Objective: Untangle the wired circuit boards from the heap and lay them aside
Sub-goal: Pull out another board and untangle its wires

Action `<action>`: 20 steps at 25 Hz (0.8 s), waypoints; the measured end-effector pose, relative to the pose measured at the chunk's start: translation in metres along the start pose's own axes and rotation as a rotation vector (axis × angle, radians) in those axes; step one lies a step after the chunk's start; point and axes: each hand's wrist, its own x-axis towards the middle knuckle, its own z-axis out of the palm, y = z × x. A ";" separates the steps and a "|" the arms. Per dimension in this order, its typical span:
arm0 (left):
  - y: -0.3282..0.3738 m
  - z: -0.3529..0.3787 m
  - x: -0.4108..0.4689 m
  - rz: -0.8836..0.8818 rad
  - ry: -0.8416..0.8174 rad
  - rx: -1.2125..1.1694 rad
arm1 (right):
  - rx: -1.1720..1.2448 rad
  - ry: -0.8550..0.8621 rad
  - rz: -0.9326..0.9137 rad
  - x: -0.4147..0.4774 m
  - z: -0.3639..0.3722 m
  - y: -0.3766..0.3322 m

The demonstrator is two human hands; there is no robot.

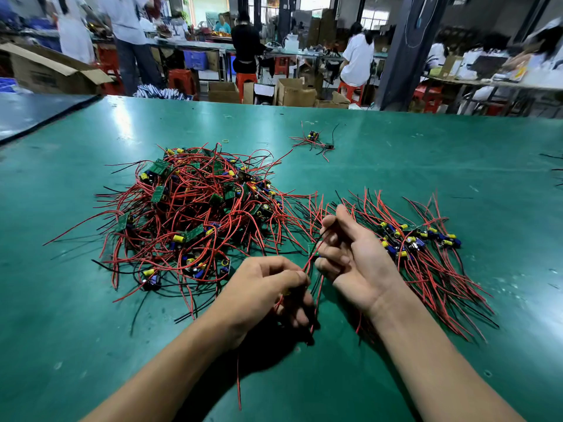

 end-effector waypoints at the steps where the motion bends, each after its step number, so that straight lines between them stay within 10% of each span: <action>1: 0.001 -0.001 0.000 -0.006 0.007 -0.018 | 0.010 -0.020 0.008 0.000 -0.001 -0.002; 12: -0.004 -0.003 0.002 0.075 0.124 -0.035 | -0.553 -0.197 0.027 -0.012 0.008 0.031; 20: 0.000 -0.005 0.000 0.055 0.073 -0.110 | -0.604 0.004 -0.157 -0.004 0.001 0.016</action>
